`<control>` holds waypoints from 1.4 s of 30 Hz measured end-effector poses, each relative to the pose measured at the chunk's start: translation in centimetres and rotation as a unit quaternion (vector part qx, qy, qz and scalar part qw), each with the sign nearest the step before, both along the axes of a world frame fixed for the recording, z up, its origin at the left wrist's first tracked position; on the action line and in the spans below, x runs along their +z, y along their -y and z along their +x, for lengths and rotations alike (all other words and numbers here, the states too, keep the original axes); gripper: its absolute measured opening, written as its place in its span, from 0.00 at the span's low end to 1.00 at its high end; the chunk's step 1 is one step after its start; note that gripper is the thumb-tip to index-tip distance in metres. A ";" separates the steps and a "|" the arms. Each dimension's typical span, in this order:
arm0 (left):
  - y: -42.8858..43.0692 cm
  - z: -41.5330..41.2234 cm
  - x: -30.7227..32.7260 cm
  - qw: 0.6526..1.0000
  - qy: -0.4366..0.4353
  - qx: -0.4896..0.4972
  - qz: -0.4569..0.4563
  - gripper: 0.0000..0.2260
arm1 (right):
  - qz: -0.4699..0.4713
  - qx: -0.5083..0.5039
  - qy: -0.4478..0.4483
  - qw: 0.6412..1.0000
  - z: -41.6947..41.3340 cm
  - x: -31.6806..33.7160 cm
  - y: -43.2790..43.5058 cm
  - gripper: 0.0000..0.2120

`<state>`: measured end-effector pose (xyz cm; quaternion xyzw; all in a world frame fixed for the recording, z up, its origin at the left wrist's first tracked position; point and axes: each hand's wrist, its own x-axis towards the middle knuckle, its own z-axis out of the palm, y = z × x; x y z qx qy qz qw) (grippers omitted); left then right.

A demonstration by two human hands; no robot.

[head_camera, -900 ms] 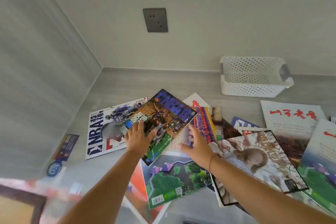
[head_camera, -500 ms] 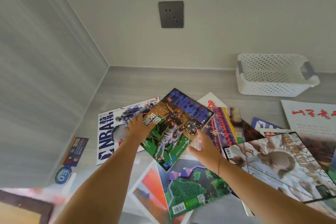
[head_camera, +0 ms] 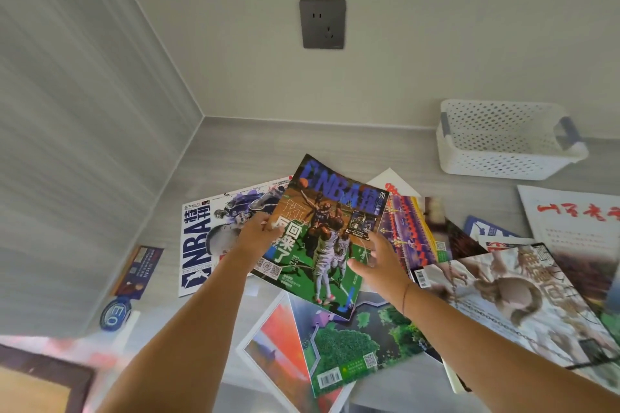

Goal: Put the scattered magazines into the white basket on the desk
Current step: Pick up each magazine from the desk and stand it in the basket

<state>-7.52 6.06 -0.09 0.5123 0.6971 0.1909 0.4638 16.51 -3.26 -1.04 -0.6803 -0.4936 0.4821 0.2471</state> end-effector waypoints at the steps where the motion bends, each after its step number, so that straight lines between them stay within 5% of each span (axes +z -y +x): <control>1: 0.2 0.0 0.5 1.000 0.015 -0.010 0.011 0.05 | -0.005 -0.017 -0.015 1.000 0.1 0.1 -0.1 0.40; 8: 1.5 1.8 5.2 0.991 0.091 -0.044 0.085 0.14 | -0.028 -0.175 -0.195 0.965 1.6 1.7 -1.3 0.36; 12: 1.5 4.0 7.7 0.983 0.122 -0.078 0.117 0.14 | -0.076 -0.224 -0.291 0.927 4.6 3.0 -2.3 0.12; 19: -0.5 12.2 10.2 0.961 0.237 -0.021 0.141 0.12 | 0.098 -0.226 -0.202 0.948 14.7 7.5 -4.4 0.04; 24: -3.7 21.2 13.1 0.958 0.223 -0.035 0.176 0.08 | 0.212 -0.219 -0.077 0.949 23.8 12.9 -7.6 0.11; 28: -7.1 28.6 16.0 0.957 0.216 -0.022 0.194 0.08 | 0.258 -0.219 -0.053 0.939 30.4 16.6 -10.9 0.02; 36: -13.4 37.9 17.1 0.965 0.175 -0.012 0.194 0.14 | 0.261 -0.239 -0.022 0.935 40.0 18.4 -16.3 0.05; 42: -15.6 40.9 13.3 0.972 0.168 0.016 0.166 0.08 | 0.201 -0.246 -0.026 0.948 42.6 14.8 -18.3 0.09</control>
